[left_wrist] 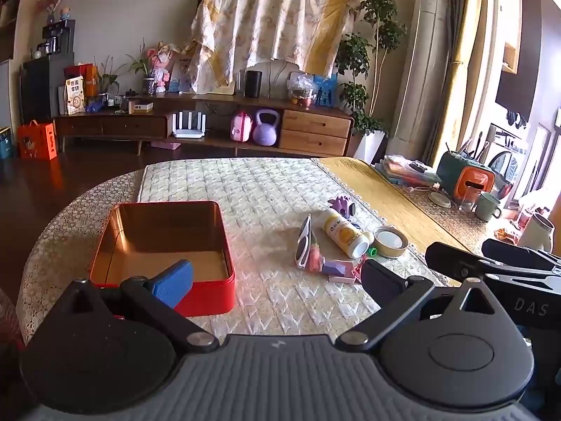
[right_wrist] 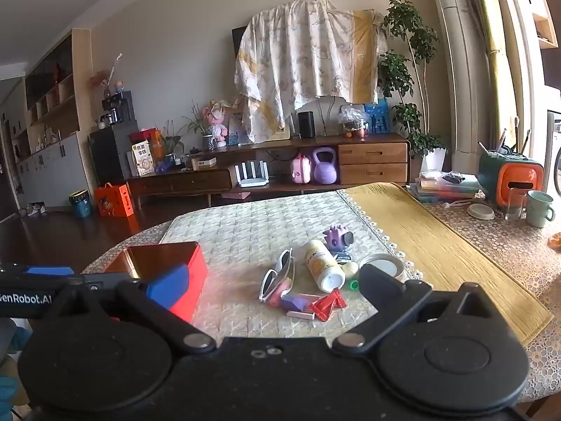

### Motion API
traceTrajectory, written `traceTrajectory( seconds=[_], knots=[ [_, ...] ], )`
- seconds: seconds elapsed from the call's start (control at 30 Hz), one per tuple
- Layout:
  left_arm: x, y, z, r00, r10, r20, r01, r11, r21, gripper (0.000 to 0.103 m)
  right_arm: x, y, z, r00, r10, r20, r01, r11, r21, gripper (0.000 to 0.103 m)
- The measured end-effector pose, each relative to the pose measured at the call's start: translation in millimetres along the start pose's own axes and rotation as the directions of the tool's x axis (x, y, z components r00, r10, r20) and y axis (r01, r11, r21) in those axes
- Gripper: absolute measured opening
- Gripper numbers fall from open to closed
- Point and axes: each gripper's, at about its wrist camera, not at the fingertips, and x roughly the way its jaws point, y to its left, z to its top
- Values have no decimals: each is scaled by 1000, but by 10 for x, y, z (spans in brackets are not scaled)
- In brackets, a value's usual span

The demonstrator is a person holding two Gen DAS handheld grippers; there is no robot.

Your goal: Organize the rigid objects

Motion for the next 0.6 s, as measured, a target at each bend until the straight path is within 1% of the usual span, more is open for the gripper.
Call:
traceTrajectory(
  seconds=[0.2,0.4,0.43,0.6],
  knots=[
    [-5,-18,-2,1000,-9,11,9,1000,9,103,10,19,-3,1000,-8,-2,8,1000,-1,103],
    [-102,-28,-4,1000,-5,11,5,1000,2,103,7,13,-7,1000,4,3,-4,1000,3,103],
    [-34,19,-9,1000,-11,9,11,1000,-1,103,8,14,-8,1000,5,2,-5,1000,3,103],
    [-23,21,-24,1000,-12,8,12,1000,-2,103,22,27,-12,1000,2,2,-2,1000,2,103]
  ],
)
